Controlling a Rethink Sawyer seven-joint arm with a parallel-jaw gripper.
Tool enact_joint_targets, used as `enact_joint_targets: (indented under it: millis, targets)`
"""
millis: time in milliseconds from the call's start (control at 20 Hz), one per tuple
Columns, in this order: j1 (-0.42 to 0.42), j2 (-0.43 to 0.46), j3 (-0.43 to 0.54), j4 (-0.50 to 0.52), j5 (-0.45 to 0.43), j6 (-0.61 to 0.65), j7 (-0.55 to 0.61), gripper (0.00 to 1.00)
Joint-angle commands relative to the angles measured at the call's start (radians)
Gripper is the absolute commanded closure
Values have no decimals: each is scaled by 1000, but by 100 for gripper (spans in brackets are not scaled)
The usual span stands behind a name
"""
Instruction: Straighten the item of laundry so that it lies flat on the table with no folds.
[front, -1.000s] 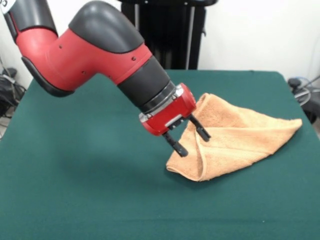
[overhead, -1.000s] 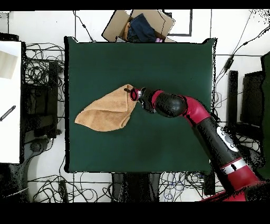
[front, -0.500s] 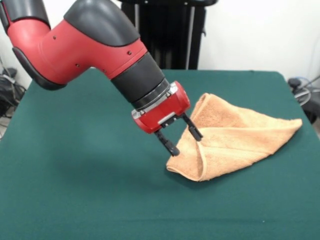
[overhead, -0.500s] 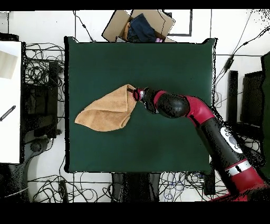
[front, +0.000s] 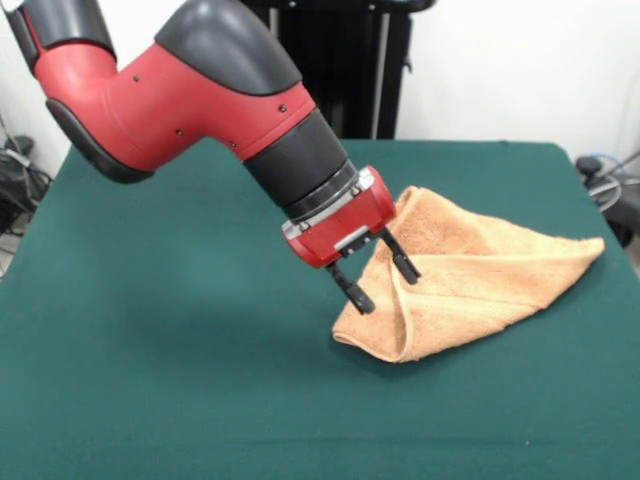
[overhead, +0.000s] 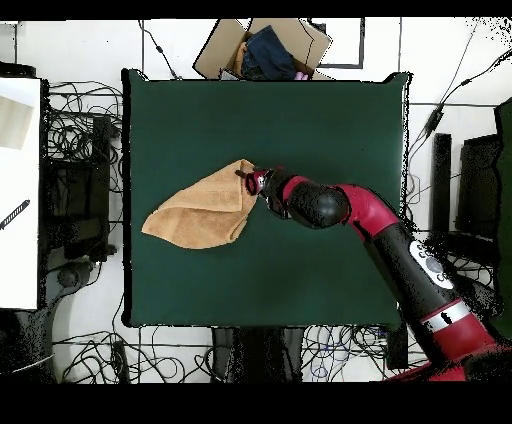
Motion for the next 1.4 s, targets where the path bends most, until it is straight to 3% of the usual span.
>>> enact_joint_targets:
  millis: [50,1000,1400]
  targets:
    - [39,77,-113,6,-73,-89,-24,0]
    - [-40,220,-114,9,-83,-120,-98,0]
    - [-50,242,-111,-8,-90,-111,-118,0]
